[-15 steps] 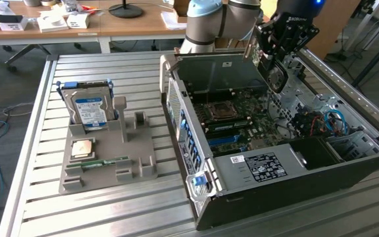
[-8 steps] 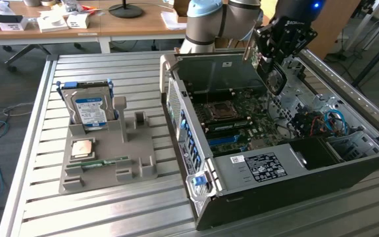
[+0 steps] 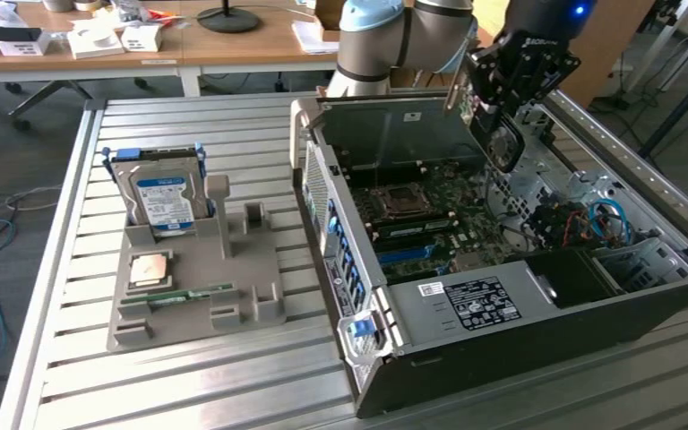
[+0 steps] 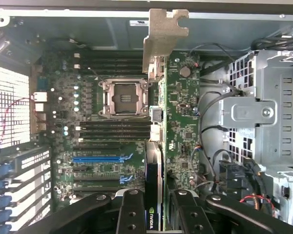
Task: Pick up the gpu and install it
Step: 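Pick up the gpu and move the gpu toward the slot, then insert the gpu into the slot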
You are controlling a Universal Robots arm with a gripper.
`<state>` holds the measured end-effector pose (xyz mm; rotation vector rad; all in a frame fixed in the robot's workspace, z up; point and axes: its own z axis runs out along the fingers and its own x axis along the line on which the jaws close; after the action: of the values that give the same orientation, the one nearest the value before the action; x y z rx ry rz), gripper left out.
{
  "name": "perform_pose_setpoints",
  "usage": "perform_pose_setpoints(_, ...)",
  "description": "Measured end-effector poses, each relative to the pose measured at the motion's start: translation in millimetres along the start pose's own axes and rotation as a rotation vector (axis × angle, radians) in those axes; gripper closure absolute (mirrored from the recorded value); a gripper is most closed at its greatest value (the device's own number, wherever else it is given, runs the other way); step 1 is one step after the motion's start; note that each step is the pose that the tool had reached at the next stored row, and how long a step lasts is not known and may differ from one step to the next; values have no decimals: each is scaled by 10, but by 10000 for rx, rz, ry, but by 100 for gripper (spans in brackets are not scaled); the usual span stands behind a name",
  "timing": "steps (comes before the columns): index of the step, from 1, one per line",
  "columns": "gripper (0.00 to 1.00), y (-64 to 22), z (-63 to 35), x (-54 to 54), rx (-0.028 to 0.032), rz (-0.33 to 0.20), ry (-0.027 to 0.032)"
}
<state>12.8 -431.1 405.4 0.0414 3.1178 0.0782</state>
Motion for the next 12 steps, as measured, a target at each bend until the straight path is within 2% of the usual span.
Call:
perform_pose_setpoints(2,73,1,1,-33,-1,-2,0)
perform_pose_setpoints(12,73,1,1,-34,1,-1,0)
